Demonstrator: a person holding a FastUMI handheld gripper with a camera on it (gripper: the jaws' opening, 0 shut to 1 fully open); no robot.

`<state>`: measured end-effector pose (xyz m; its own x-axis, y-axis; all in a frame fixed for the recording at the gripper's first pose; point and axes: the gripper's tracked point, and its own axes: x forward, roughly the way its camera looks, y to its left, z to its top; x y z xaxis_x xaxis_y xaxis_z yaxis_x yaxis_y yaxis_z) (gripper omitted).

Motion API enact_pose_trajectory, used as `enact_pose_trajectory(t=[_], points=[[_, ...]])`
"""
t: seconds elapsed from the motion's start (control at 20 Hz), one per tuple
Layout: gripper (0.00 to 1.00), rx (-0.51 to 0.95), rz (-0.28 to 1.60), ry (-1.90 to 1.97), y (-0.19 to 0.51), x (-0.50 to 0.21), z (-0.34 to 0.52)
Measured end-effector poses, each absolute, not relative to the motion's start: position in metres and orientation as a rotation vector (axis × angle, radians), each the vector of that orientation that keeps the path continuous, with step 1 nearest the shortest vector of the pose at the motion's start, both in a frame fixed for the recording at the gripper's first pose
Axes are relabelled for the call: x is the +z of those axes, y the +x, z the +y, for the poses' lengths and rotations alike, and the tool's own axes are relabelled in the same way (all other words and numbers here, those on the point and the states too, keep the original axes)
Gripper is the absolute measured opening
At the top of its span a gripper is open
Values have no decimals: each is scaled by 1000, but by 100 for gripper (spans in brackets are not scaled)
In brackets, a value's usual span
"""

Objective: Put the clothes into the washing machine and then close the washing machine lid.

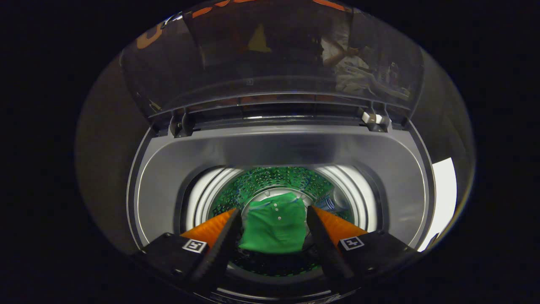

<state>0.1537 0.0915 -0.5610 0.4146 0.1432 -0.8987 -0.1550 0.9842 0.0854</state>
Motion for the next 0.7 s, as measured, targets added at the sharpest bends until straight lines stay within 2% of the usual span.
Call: enact_pose_trajectory(t=[0.35,0.7], points=[[98,148,1008,32,142,-517,71],[98,82,713,91,161,-393,49]])
